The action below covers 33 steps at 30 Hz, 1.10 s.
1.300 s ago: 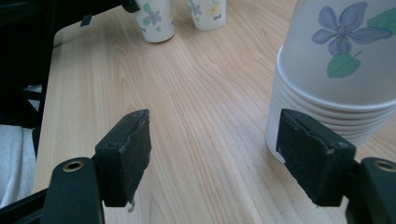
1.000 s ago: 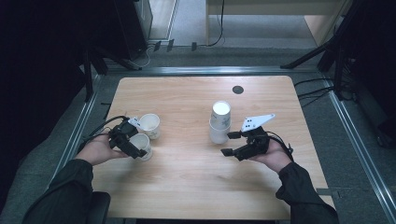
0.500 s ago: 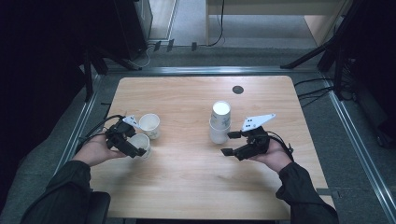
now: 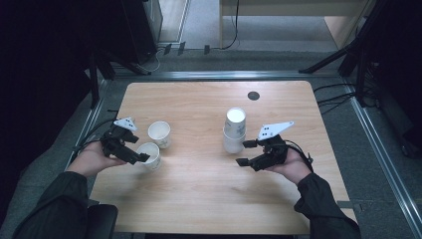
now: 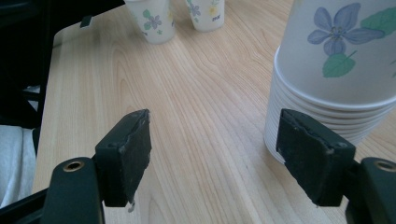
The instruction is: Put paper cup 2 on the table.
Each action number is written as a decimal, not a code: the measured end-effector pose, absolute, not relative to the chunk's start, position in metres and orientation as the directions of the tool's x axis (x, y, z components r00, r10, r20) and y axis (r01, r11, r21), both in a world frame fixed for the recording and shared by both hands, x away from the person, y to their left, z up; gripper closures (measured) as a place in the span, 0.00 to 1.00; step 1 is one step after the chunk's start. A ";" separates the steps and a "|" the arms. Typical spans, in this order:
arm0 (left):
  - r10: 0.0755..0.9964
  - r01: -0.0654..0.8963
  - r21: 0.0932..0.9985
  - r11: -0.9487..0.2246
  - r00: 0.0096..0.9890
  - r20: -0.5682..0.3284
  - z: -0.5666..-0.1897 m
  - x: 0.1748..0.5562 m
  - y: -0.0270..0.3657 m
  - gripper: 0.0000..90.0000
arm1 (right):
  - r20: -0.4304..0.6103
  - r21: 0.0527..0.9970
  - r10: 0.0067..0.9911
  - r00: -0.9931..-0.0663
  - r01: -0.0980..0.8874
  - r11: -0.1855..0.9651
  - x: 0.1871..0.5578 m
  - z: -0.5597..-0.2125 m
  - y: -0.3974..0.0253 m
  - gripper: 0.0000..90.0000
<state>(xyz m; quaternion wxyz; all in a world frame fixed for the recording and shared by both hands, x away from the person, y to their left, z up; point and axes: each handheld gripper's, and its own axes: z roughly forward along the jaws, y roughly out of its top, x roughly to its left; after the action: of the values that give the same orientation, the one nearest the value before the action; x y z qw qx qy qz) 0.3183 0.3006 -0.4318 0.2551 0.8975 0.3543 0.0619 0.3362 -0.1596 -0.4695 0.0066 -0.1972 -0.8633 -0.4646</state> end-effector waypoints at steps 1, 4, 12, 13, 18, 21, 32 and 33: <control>0.666 0.600 0.512 -0.614 0.742 -0.071 -0.429 0.318 0.301 0.14 | 0.196 0.799 0.335 -0.922 0.348 0.490 0.336 -0.469 -0.160 0.30; 0.662 0.589 0.535 -0.606 0.746 -0.070 -0.421 0.316 0.300 0.14 | 0.198 0.800 0.336 -0.921 0.350 0.488 0.336 -0.469 -0.160 0.30; 0.658 0.565 0.597 -0.570 0.749 -0.081 -0.407 0.315 0.287 0.14 | 0.195 0.801 0.332 -0.923 0.345 0.489 0.336 -0.470 -0.159 0.30; 0.650 0.562 0.603 -0.566 0.754 -0.093 -0.406 0.315 0.285 0.14 | 0.193 0.802 0.331 -0.924 0.343 0.489 0.336 -0.470 -0.159 0.30; 0.627 0.534 0.626 -0.568 0.774 -0.092 -0.404 0.315 0.269 0.14 | 0.191 0.808 0.331 -0.924 0.339 0.482 0.337 -0.467 -0.159 0.30; 0.625 0.530 0.629 -0.569 0.775 -0.087 -0.405 0.315 0.261 0.14 | 0.189 0.811 0.328 -0.926 0.335 0.479 0.337 -0.467 -0.159 0.30; 0.619 0.516 0.664 -0.540 0.779 -0.102 -0.404 0.316 0.234 0.14 | 0.190 0.814 0.329 -0.925 0.336 0.474 0.336 -0.465 -0.160 0.30; 0.616 0.518 0.665 -0.539 0.780 -0.109 -0.404 0.317 0.232 0.14 | 0.190 0.814 0.329 -0.925 0.336 0.474 0.336 -0.465 -0.160 0.30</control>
<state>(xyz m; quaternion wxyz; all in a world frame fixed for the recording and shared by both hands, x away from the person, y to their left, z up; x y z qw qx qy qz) 0.3167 0.2318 -0.4043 0.3544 0.8744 0.3242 0.0693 0.3355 -0.1603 -0.4646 0.0034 -0.1935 -0.8586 -0.4748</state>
